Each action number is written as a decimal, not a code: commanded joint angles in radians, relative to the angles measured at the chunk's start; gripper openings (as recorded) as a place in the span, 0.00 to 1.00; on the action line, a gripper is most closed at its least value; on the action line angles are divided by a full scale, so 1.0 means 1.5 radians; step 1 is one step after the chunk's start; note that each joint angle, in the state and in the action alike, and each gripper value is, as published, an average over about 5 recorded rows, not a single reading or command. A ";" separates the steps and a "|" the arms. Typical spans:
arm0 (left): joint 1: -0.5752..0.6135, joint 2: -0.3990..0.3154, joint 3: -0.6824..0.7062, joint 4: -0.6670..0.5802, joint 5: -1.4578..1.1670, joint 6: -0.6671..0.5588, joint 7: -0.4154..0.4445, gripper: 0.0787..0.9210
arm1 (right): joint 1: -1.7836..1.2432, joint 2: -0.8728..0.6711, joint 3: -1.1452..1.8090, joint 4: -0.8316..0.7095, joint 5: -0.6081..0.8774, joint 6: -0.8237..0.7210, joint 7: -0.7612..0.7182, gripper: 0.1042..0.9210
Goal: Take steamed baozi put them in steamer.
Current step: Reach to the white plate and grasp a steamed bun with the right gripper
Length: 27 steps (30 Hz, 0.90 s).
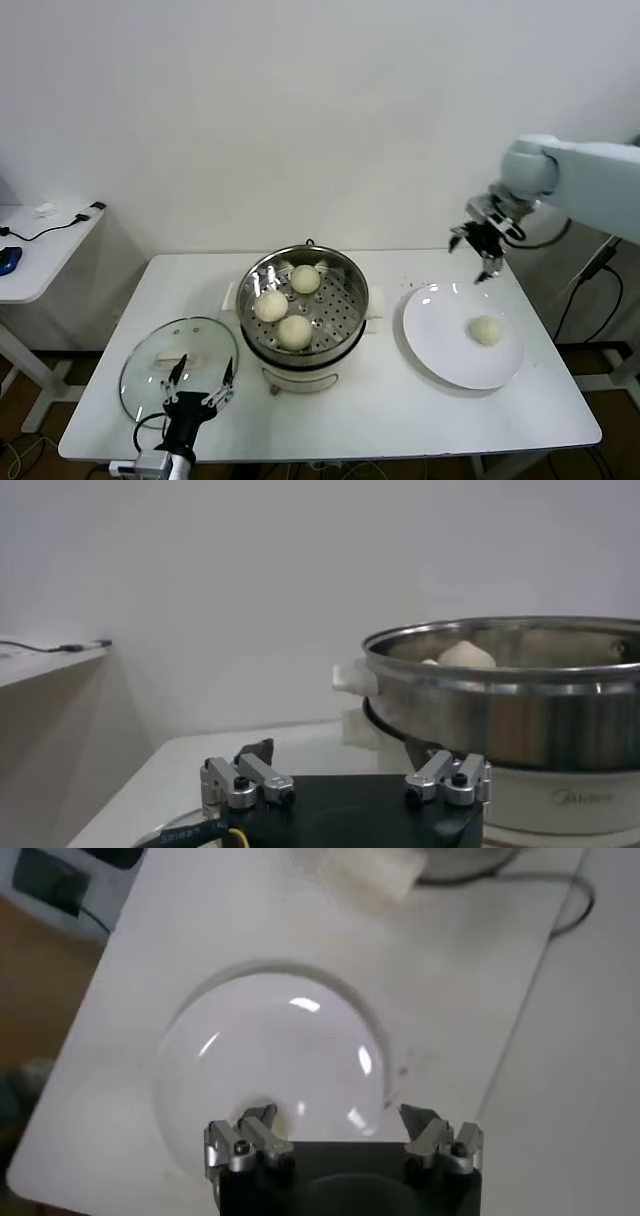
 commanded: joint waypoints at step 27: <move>0.010 -0.014 -0.001 0.013 0.015 -0.002 -0.001 0.88 | -0.460 0.048 0.393 -0.302 -0.179 -0.043 0.040 0.88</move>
